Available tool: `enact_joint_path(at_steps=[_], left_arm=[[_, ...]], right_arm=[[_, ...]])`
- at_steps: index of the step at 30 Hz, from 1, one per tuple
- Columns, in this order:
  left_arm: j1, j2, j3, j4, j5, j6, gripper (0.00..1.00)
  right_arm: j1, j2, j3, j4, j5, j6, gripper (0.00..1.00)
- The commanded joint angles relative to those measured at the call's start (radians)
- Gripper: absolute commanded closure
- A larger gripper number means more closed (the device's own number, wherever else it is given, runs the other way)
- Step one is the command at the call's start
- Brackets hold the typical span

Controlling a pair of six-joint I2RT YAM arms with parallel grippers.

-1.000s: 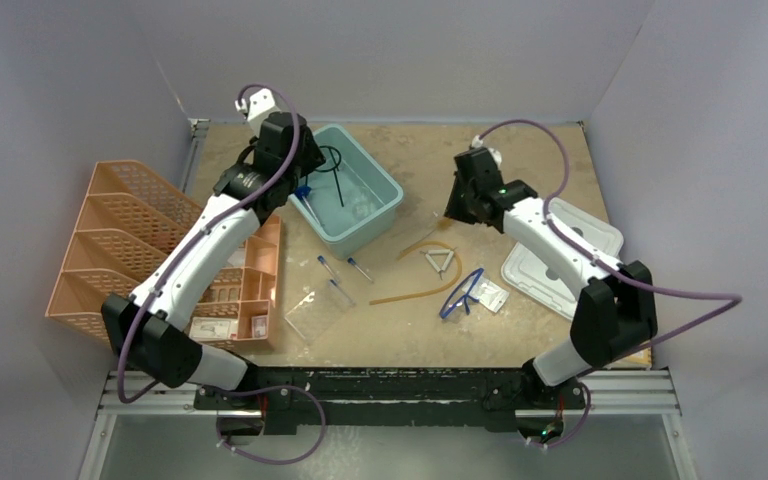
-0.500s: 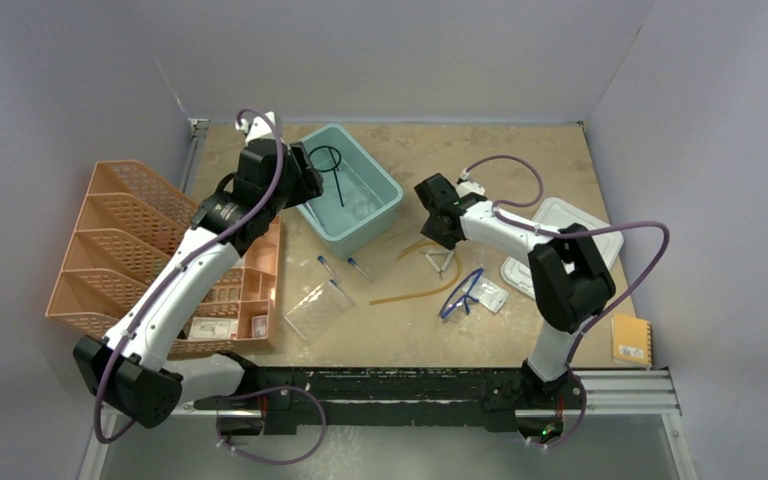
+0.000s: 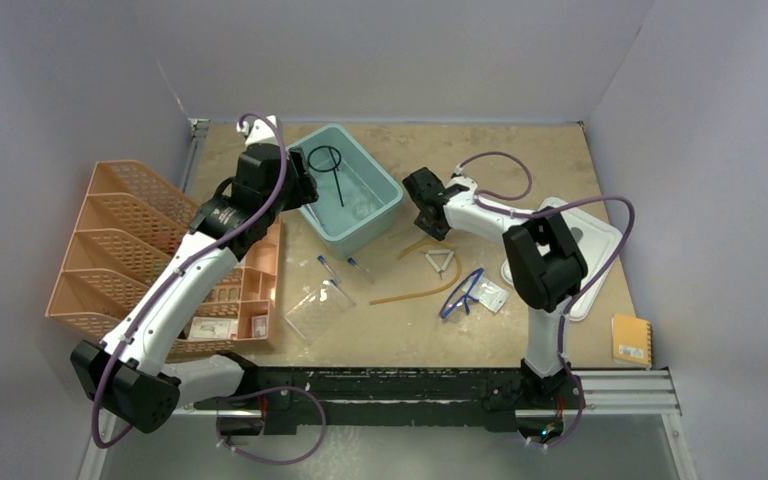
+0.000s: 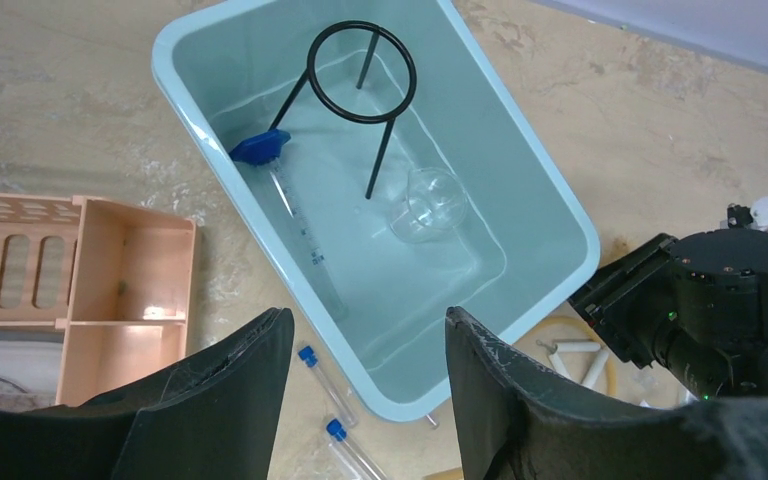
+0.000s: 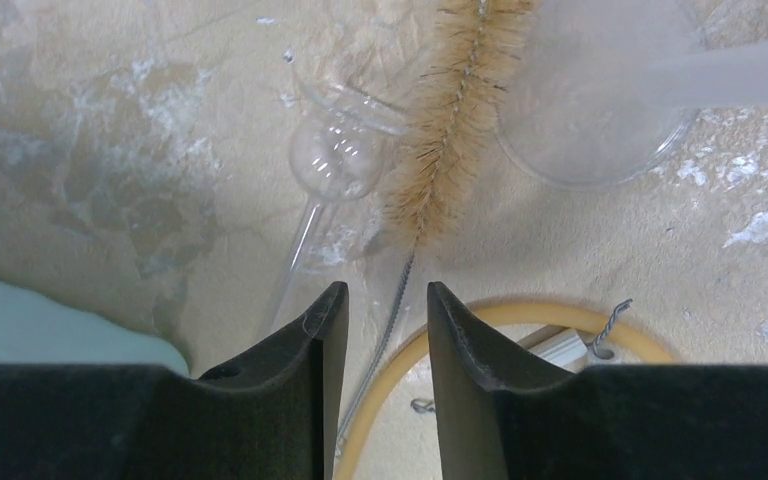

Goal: Organize the chemistry lab equipment

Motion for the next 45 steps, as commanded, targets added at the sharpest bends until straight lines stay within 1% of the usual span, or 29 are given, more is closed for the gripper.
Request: enact_joint_path(at_steps=[1, 5, 7, 9, 10, 15, 18, 21, 27, 30, 32, 33, 35, 39, 42, 45], left_arm=[[0.005, 0.034, 0.063, 0.021, -0.054, 0.032, 0.43], [0.005, 0.046, 0.062, 0.021, -0.064, 0.026, 0.43], [0.005, 0.053, 0.063, 0.021, -0.054, 0.016, 0.43], [0.005, 0.053, 0.061, 0.021, -0.042, 0.011, 0.43], [0.005, 0.050, 0.059, 0.020, -0.041, 0.010, 0.43], [0.005, 0.029, 0.046, 0.007, -0.050, 0.012, 0.43], [0.005, 0.016, 0.040, 0.007, -0.044, 0.009, 0.43], [0.005, 0.006, 0.040, 0.007, -0.046, 0.009, 0.43], [0.005, -0.008, 0.051, 0.008, -0.062, 0.003, 0.43], [0.005, -0.014, 0.073, 0.001, -0.089, 0.002, 0.43], [0.005, -0.016, 0.091, -0.005, -0.114, 0.003, 0.43], [0.005, -0.016, 0.102, -0.011, -0.134, 0.004, 0.43], [0.005, -0.017, 0.127, -0.022, -0.179, 0.009, 0.43], [0.005, -0.024, 0.185, -0.036, -0.279, 0.026, 0.43], [0.005, -0.030, 0.224, -0.034, -0.364, 0.038, 0.43], [0.005, -0.035, 0.256, -0.023, -0.449, 0.050, 0.43]], right_arm=[[-0.009, 0.028, 0.057, -0.097, 0.073, 0.067, 0.64], [-0.017, 0.057, 0.064, -0.108, 0.067, 0.067, 0.67], [-0.021, 0.067, 0.066, -0.112, 0.063, 0.080, 0.71], [-0.021, 0.073, 0.063, -0.099, 0.068, 0.080, 0.77], [-0.022, 0.074, 0.061, -0.090, 0.072, 0.076, 0.82], [-0.021, 0.057, 0.087, -0.060, 0.113, 0.029, 1.00], [-0.022, -0.001, 0.080, -0.022, 0.144, -0.007, 1.00], [-0.022, -0.074, 0.082, -0.023, 0.167, -0.023, 1.00], [-0.021, -0.229, 0.086, 0.012, 0.200, -0.124, 1.00], [-0.020, -0.309, 0.087, 0.054, 0.210, -0.199, 1.00], [-0.020, -0.346, 0.083, 0.160, 0.194, -0.338, 1.00], [-0.018, -0.356, 0.088, 0.195, 0.178, -0.392, 1.00], [-0.017, -0.362, 0.104, 0.291, 0.099, -0.538, 1.00], [-0.015, -0.332, 0.191, 0.380, -0.116, -0.724, 1.00], [-0.012, -0.302, 0.239, 0.451, -0.297, -0.817, 1.00], [-0.001, -0.249, 0.298, 0.486, -0.441, -0.859, 1.00]])
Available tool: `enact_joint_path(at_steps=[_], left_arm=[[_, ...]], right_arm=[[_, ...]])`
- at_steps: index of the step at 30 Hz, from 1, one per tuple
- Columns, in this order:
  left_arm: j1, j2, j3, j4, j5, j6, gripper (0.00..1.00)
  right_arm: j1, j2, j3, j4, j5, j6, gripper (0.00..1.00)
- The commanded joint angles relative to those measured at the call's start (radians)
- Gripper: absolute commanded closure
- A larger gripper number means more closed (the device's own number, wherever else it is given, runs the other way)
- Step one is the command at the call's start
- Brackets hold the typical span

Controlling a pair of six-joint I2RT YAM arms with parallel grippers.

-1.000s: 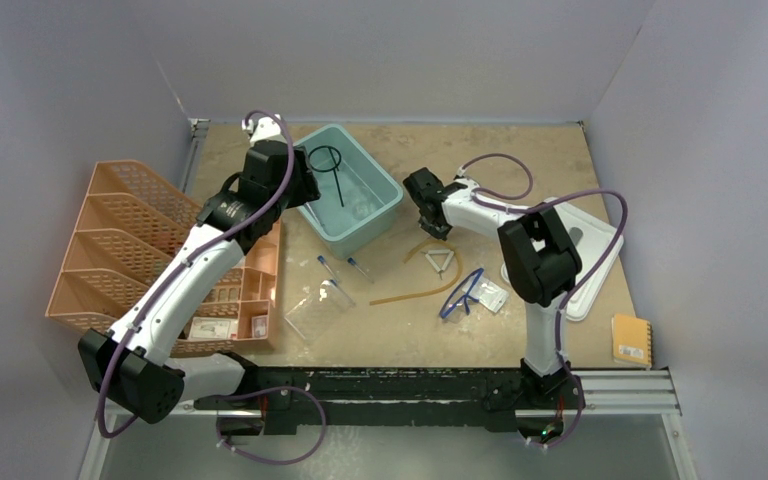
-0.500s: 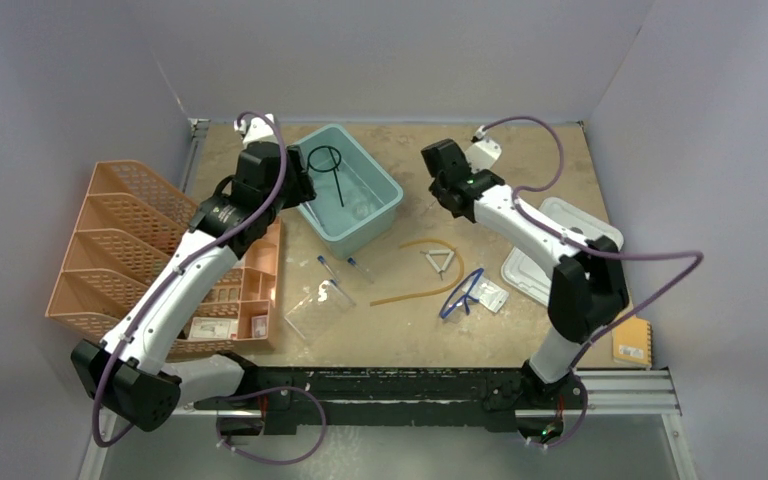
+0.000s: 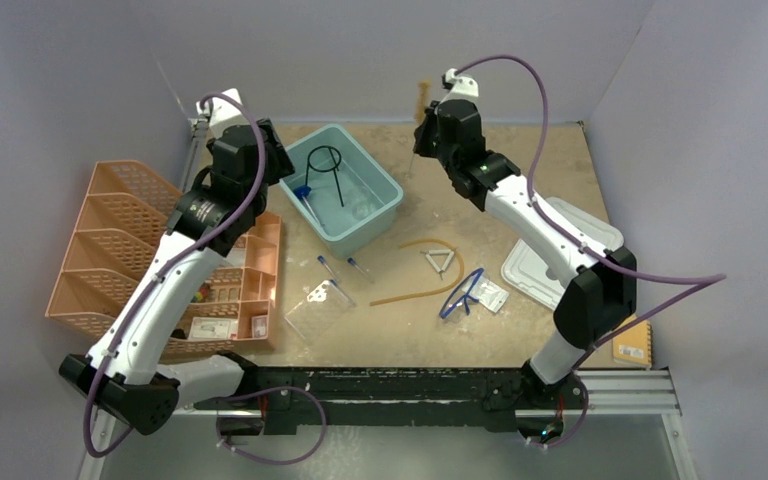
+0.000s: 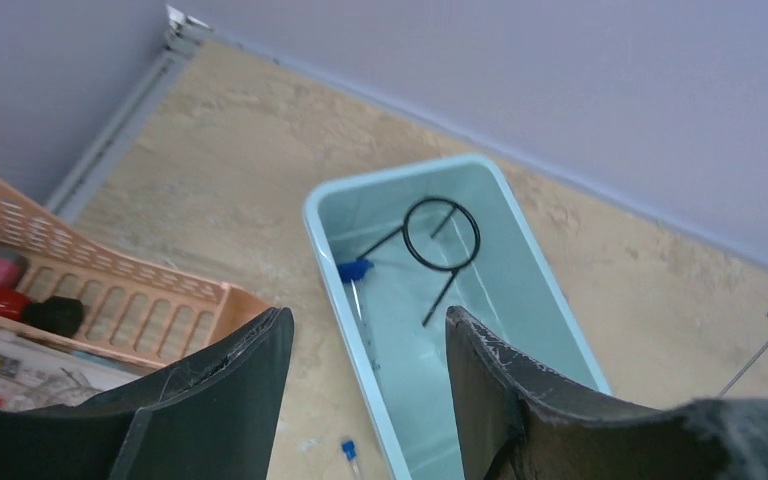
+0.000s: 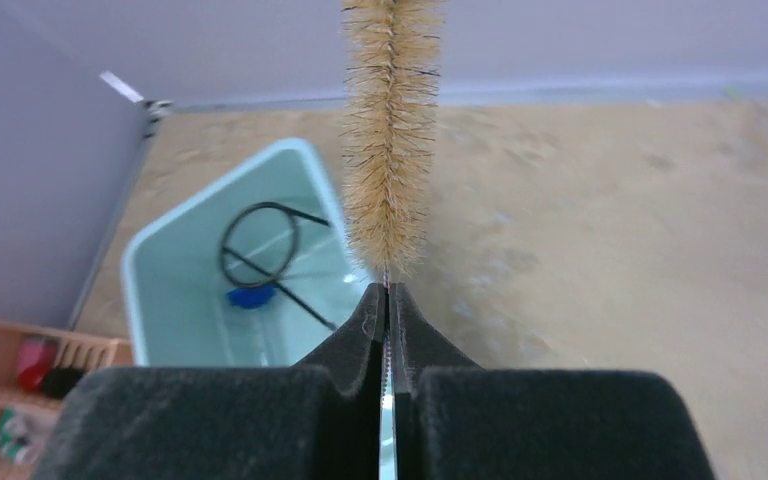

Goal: Organize the chemistry lab equipment

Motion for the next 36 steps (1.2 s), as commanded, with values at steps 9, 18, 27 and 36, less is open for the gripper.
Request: enact_joint_path(at_steps=[9, 18, 27, 36], left_arm=[[0.005, -0.083, 0.061, 0.111, -0.334, 0.061, 0.42], [0.006, -0.100, 0.031, 0.122, -0.405, 0.078, 0.42], [0.006, -0.097, -0.002, 0.138, -0.340, 0.071, 0.41], [0.006, -0.093, -0.011, 0.140, -0.298, 0.060, 0.41]], right_arm=[[0.117, 0.348, 0.398, 0.077, -0.480, -0.271, 1.00], [0.188, 0.537, 0.530, -0.021, -0.500, -0.280, 1.00], [0.222, 0.607, 0.501, -0.056, -0.476, -0.267, 1.00], [0.229, 0.641, 0.464, -0.050, -0.459, -0.253, 1.00]])
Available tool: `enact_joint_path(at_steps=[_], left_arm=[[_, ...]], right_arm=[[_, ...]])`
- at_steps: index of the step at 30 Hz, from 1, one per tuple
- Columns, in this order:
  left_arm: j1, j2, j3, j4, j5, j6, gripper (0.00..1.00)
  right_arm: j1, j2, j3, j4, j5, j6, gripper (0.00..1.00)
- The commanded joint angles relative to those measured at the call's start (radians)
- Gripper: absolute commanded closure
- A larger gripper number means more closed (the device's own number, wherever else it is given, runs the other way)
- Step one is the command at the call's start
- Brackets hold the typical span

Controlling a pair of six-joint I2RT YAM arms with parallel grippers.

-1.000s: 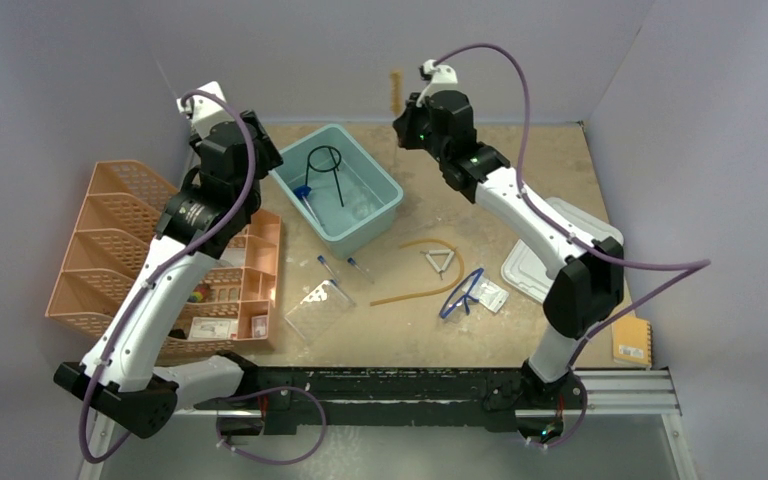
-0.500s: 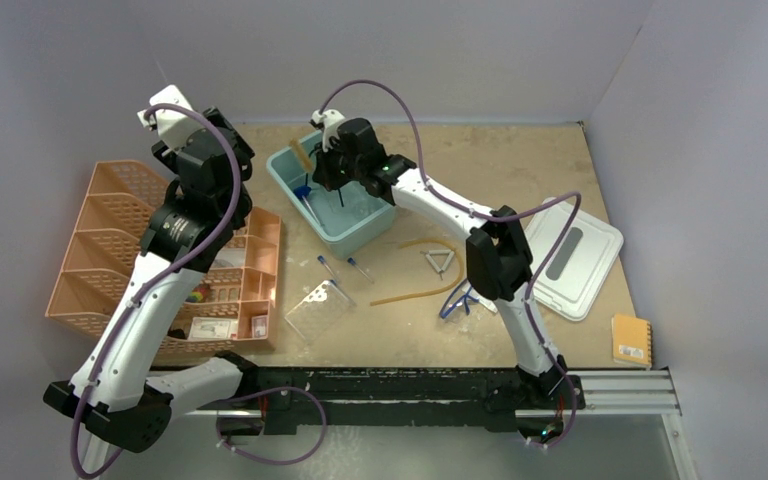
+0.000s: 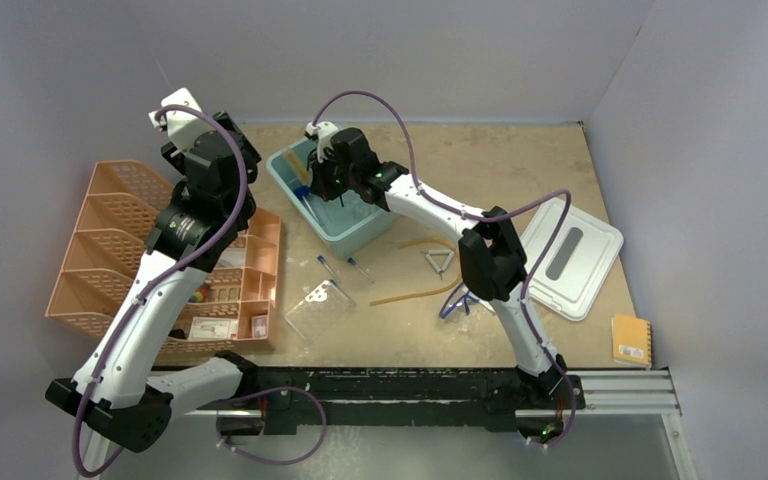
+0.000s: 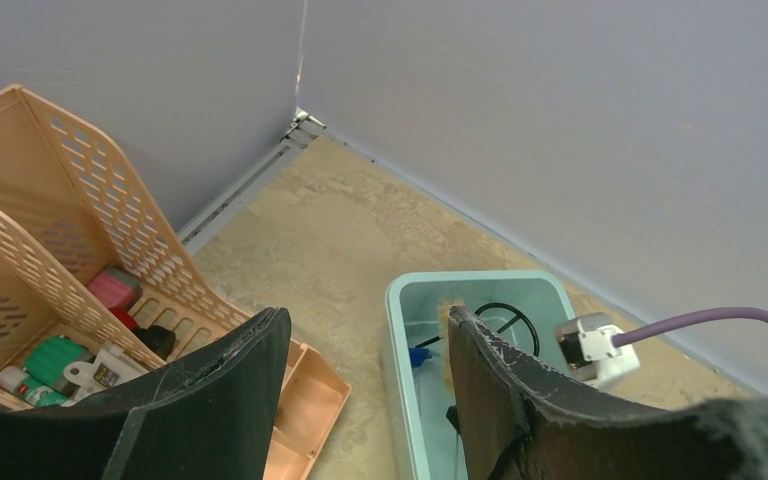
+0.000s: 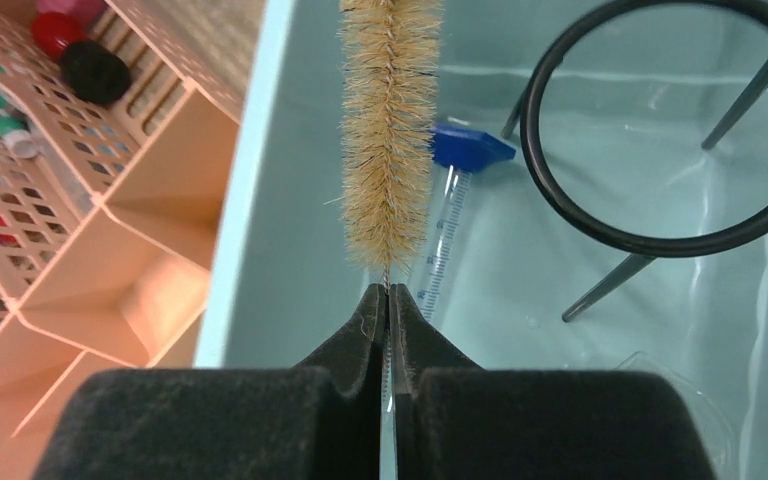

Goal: Organize the chemistry lab equipment

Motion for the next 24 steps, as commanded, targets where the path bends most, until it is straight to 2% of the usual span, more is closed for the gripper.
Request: enact_joint_path(at_steps=[1, 5, 7, 11, 15, 20, 24], left_arm=[[0.006, -0.005, -0.005, 0.048, 0.031, 0.003, 0.41], [0.005, 0.001, -0.005, 0.043, 0.041, 0.000, 0.41], [0.005, 0.004, -0.006, 0.041, 0.045, 0.000, 0.41], [0.005, 0.007, -0.004, 0.041, 0.053, -0.007, 0.41], [0.005, 0.007, 0.002, 0.041, 0.062, -0.015, 0.41], [0.005, 0.002, 0.004, 0.037, 0.076, -0.021, 0.41], [0.005, -0.005, -0.003, 0.038, 0.099, -0.027, 0.41]], right_arm=[[0.007, 0.014, -0.016, 0.006, 0.025, 0.008, 1.00], [0.005, 0.020, -0.023, 0.004, 0.022, 0.010, 1.00], [0.006, 0.021, -0.021, -0.005, 0.023, 0.013, 0.95], [0.007, 0.006, 0.015, -0.061, 0.026, 0.034, 0.77], [0.008, -0.039, 0.062, -0.093, 0.022, 0.059, 0.64], [0.002, -0.139, 0.052, -0.103, 0.027, 0.067, 0.63], [-0.023, -0.262, -0.028, -0.081, 0.062, 0.055, 0.61]])
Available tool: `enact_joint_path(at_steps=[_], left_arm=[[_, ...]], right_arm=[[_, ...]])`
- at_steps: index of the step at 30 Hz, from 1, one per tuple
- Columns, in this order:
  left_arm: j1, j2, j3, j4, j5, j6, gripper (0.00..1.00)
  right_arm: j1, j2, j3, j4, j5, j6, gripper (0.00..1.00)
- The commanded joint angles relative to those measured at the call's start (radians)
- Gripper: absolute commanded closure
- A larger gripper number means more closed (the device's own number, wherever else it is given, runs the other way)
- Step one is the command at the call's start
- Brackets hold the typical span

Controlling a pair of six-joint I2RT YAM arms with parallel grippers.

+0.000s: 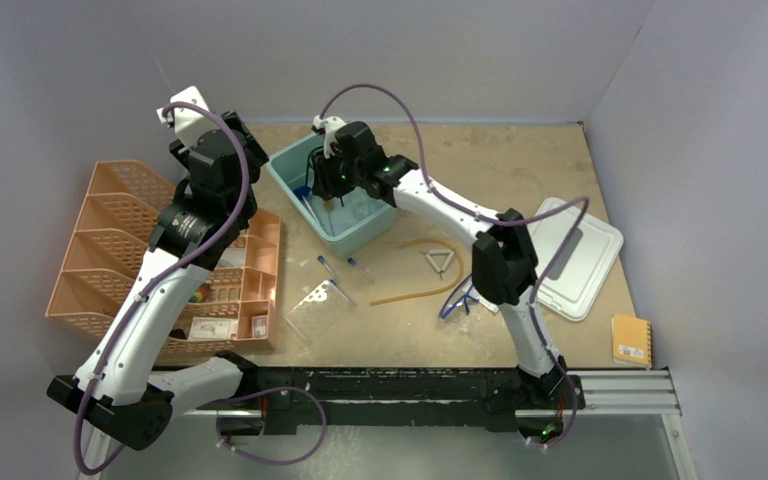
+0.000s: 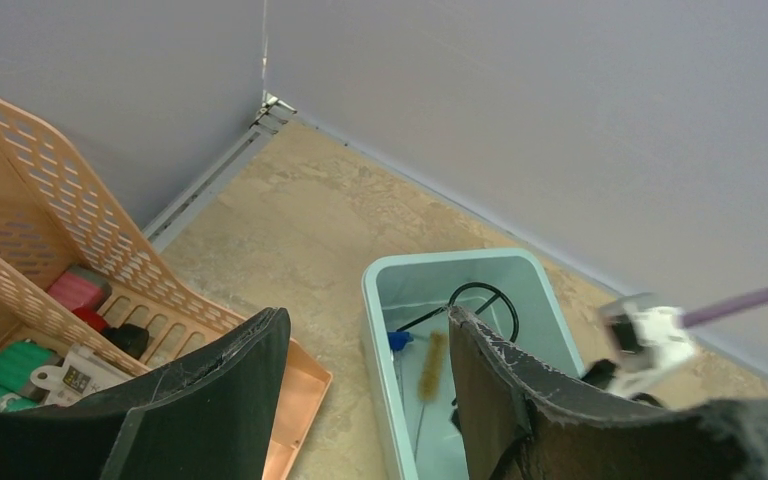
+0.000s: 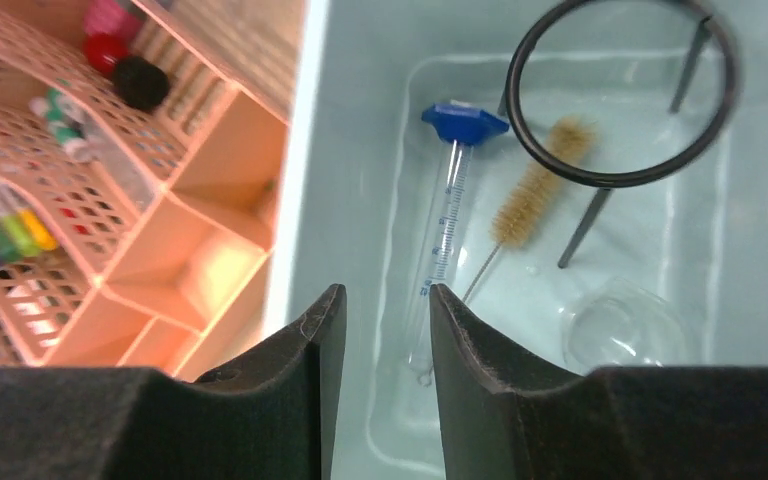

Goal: Organize the chemistry lab equipment

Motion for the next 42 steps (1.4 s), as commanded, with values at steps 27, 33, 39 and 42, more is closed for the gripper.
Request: enact_joint_path(at_steps=[27, 33, 39, 42], left_arm=[[0.005, 0.000, -0.034, 0.057, 0.160, -0.067, 0.40], [0.005, 0.005, -0.033, 0.036, 0.153, -0.075, 0.40], [0.005, 0.012, -0.040, 0.034, 0.145, -0.079, 0.40], [0.005, 0.015, -0.042, 0.039, 0.143, -0.079, 0.40]], right_arm=[[-0.344, -0.375, -0.532, -0.246, -0.136, -0.520, 0.40], [-0.345, -0.305, -0.509, -0.305, -0.121, -0.614, 0.49], [-0.345, -0.260, -0.502, -0.311, -0.063, -0.625, 0.53], [-0.344, -0.231, -0.493, -0.317, -0.048, -0.627, 0.59]])
